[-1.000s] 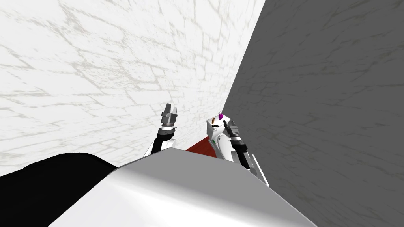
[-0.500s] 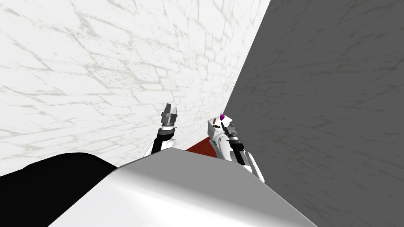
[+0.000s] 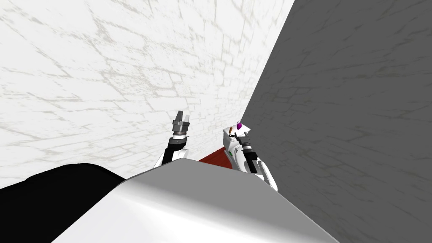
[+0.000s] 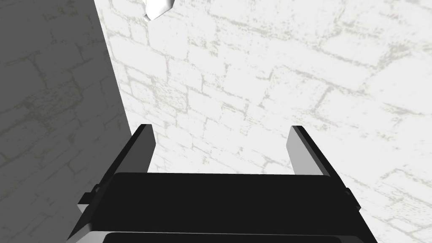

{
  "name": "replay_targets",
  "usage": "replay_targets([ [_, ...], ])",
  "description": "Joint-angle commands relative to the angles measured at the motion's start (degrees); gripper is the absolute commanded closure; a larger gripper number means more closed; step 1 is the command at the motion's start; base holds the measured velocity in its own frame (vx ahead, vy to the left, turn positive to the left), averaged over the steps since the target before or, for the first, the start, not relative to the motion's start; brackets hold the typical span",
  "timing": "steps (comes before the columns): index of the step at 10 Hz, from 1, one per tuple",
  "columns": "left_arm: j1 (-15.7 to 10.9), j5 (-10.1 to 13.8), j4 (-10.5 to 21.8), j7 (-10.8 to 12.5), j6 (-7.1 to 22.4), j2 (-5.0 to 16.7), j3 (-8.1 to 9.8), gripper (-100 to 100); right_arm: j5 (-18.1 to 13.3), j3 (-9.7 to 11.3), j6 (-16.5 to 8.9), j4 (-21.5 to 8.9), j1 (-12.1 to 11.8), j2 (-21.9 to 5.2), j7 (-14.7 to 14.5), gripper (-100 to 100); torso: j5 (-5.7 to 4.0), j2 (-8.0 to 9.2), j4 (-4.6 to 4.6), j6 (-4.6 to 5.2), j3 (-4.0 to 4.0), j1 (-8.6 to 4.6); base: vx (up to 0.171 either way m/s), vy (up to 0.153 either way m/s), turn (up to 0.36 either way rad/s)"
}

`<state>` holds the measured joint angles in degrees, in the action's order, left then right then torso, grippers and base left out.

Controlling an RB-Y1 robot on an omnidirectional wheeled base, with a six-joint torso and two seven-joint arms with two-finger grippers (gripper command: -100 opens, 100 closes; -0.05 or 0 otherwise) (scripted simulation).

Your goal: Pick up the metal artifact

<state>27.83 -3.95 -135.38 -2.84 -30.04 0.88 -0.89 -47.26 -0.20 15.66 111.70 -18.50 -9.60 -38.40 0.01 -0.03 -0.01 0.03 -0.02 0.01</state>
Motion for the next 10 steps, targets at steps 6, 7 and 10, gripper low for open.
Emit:
replay_targets([
  [6, 0.0, 0.0, 0.0, 0.0, 0.0, 0.0, 0.0, 0, -9.3, 0.8, -3.9, -5.5, 2.1, -0.1, -6.2, -100, 0.0, 0.0, 0.0, 0.0, 0.0, 0.0, 0.006, 0.0, 0.064],
  [7, 0.0, 0.0, 0.0, 0.0, 0.0, 0.0, 0.0, 0, -11.5, 1.0, -5.0, -7.3, 2.8, 0.0, -8.2, -100, 0.0, 0.0, 0.0, 0.0, 0.0, 0.0, 0.007, 0.0, 0.105],
  [10, 0.0, 0.0, 0.0, 0.0, 0.0, 0.0, 0.0, 0, -15.0, 1.3, -6.1, -9.1, 3.4, 0.1, -10.1, -100, 0.0, -0.01, 0.0, -0.01, -0.01, 0.0, 0.006, -0.002, 0.056],
])
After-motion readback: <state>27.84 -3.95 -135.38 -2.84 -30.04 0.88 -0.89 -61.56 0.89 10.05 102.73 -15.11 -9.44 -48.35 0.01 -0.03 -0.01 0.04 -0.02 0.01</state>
